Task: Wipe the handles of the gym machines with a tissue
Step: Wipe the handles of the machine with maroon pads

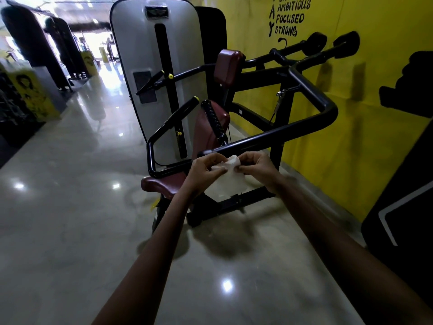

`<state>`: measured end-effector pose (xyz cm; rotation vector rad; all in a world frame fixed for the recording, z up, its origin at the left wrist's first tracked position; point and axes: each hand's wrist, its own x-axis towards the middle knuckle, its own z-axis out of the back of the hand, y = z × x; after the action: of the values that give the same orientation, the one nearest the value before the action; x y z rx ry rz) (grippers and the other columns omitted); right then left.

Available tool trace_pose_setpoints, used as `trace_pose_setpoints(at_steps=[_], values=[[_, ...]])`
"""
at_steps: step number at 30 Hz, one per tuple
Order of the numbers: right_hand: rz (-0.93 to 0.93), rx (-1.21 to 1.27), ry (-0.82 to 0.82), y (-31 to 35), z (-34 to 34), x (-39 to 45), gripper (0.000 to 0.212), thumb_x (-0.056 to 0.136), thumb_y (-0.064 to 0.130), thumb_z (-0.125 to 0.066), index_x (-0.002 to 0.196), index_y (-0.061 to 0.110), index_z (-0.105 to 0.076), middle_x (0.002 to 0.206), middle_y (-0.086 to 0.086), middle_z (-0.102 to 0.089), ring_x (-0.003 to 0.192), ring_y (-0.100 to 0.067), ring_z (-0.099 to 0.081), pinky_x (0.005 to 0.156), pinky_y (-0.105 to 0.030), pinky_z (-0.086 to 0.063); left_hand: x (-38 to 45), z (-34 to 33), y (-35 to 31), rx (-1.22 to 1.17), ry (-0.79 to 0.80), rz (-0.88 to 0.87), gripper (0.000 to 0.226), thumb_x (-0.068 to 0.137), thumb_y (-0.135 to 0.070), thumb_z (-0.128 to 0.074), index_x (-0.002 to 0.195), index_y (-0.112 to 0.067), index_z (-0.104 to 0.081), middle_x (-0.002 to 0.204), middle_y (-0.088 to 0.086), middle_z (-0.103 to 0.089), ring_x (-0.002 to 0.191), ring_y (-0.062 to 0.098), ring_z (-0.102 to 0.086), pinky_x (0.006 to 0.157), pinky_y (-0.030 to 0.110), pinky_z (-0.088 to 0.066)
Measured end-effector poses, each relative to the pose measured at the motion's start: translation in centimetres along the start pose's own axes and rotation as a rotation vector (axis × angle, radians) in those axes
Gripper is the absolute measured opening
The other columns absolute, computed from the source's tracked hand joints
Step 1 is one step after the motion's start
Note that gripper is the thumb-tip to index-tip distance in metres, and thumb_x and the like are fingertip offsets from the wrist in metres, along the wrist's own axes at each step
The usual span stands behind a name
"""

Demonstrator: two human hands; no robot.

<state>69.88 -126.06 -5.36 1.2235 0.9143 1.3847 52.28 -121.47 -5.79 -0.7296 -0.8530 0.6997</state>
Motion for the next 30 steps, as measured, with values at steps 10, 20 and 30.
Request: trace_pose_setpoints(at_steps=[10, 20, 30], values=[[0.164, -0.161, 0.119, 0.8, -0.2, 0.1, 0.039, 0.079, -0.015, -0.058, 0.106, 0.013, -0.056, 0.107, -0.005, -0.056, 0.084, -0.016, -0.061, 0.069, -0.031, -0.055, -0.1, 0.1, 1.0, 0.189, -0.138, -0.028, 0.012, 0.082, -0.006, -0.069, 0.093, -0.001, -0.072, 0.081, 0.006, -0.068, 0.065, 0.003, -0.057, 0.062, 0.011, -0.046], [0.441, -0.622, -0.034, -0.2, -0.5, 1.0, 0.01, 0.077, 0.004, -0.072, 0.086, 0.001, -0.07, 0.08, -0.011, -0.068, 0.069, -0.014, -0.062, 0.063, -0.027, -0.055, -0.1, 0.4, 1.1, 0.25, -0.094, -0.145, 0.013, 0.08, -0.008, -0.072, 0.092, -0.001, -0.071, 0.083, 0.001, -0.065, 0.069, 0.003, -0.059, 0.065, 0.012, -0.05], [0.48, -0.88, 0.07, -0.2, 0.2, 1.2, 0.012, 0.081, 0.011, -0.07, 0.089, 0.002, -0.069, 0.085, -0.01, -0.067, 0.071, -0.017, -0.063, 0.066, -0.032, -0.057, 0.1, 0.1, 1.9, 0.301, -0.078, -0.202, 0.008, 0.082, -0.007, -0.07, 0.082, 0.002, -0.07, 0.077, 0.011, -0.067, 0.064, 0.009, -0.057, 0.061, 0.011, -0.047]])
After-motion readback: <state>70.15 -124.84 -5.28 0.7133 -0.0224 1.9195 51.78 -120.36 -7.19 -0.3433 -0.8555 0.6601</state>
